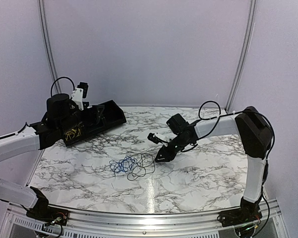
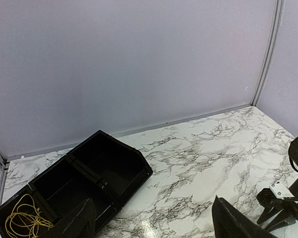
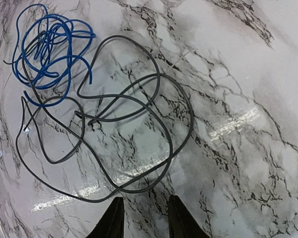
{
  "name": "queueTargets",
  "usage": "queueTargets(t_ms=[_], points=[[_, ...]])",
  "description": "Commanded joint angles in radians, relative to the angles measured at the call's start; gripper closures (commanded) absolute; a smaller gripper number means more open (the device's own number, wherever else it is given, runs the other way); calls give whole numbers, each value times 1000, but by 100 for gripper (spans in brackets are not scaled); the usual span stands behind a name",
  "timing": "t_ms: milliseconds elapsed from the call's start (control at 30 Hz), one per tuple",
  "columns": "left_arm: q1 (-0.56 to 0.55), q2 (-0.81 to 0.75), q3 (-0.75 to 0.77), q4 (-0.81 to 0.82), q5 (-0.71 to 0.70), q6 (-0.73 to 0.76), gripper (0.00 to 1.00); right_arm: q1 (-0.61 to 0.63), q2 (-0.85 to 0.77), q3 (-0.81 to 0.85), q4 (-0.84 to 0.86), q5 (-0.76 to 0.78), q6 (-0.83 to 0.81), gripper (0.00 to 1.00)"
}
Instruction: Untangle the cables
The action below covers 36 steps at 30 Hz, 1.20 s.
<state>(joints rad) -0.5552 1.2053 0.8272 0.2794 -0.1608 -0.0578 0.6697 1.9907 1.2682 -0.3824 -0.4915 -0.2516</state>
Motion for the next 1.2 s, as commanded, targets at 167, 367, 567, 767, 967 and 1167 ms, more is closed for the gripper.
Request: queueTargets(t_ms=[167, 367, 567, 767, 967, 1167], points=[[1, -26, -5, 34, 73, 39, 23, 5, 103, 130, -21, -131, 42, 80], [1, -35, -6, 34, 87, 49, 24, 5, 86, 117, -3, -133, 44, 98], [1, -18, -2, 34, 155, 52, 26, 4, 1, 93, -12, -103, 3, 100], [-5, 24, 12, 35, 316, 47, 31, 5, -162, 57, -43, -72, -71, 100], [-41, 48, 9, 35, 369, 90, 33, 5, -268, 9, -77, -78, -110, 100], [-166, 74, -27, 72, 439, 175, 31, 3, -328, 11, -91, -84, -98, 100]])
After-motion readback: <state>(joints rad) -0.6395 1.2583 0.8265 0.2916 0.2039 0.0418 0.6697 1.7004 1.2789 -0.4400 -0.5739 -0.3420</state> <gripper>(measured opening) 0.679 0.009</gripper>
